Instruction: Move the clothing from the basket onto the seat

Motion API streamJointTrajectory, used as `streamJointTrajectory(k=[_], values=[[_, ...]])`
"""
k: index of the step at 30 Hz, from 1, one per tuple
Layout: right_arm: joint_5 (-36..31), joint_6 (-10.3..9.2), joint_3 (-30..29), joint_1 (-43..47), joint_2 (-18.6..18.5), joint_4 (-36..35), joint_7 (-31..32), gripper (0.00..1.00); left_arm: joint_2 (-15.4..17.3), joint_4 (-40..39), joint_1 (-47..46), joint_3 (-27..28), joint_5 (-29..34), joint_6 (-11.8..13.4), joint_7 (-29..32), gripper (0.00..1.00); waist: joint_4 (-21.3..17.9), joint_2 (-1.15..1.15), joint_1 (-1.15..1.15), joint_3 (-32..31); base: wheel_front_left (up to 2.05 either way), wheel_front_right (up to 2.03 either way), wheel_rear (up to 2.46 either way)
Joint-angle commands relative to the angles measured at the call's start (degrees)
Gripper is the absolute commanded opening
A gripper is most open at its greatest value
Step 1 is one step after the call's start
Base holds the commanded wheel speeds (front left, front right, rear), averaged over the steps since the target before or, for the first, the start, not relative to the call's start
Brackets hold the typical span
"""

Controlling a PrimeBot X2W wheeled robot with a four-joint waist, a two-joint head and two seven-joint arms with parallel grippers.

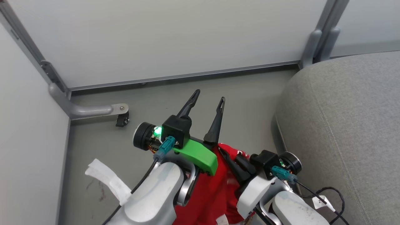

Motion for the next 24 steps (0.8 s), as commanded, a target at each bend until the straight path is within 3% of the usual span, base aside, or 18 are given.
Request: streamJointTrajectory(k=[1, 24], values=[[-0.6, -0.08, -0.8, 1.0, -0.2, -0.8, -0.1, 0.0, 0.1, 0.7, 1.1, 0.9, 1.0, -0.6, 0.0, 1.0, -3.2, 0.0, 0.0, 0.4, 0.0, 0.0, 0.0], [-1.8, -0.08, -8.7, 8.0, -0.5, -9.3, -0.1, 0.0, 0.2, 1.8, 11.3, 17.4, 10.7, -5.8, 0.0, 1.0, -28.2, 0.0, 0.0, -0.3, 0.0, 0.0, 0.0]])
